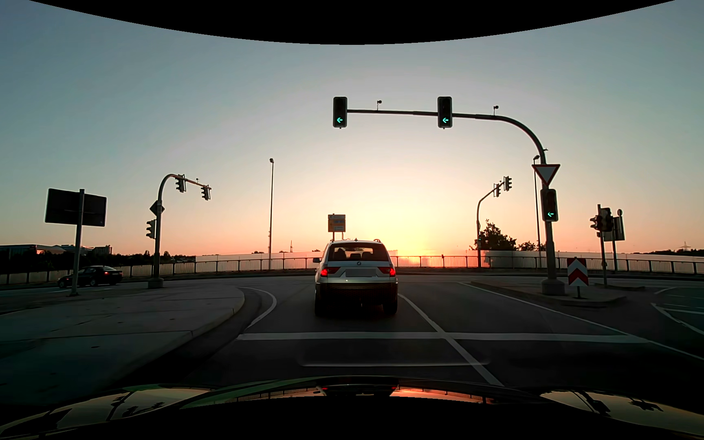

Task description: Follow the waypoints while adhering to traffic rules and regulations

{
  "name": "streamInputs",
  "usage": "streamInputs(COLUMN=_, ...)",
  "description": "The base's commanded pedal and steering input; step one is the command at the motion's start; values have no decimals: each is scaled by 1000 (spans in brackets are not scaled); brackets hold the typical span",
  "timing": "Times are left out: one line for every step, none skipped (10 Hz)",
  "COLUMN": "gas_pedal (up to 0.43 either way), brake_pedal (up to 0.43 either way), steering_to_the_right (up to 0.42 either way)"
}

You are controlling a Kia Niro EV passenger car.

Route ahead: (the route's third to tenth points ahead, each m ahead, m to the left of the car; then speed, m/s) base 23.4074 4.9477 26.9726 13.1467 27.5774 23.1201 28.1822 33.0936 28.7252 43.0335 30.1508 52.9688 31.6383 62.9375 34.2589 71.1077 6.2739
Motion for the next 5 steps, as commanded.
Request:
streamInputs(gas_pedal=98, brake_pedal=0, steering_to_the_right=-4)
streamInputs(gas_pedal=98, brake_pedal=0, steering_to_the_right=-5)
streamInputs(gas_pedal=98, brake_pedal=0, steering_to_the_right=-8)
streamInputs(gas_pedal=98, brake_pedal=0, steering_to_the_right=-10)
streamInputs(gas_pedal=98, brake_pedal=0, steering_to_the_right=-9)
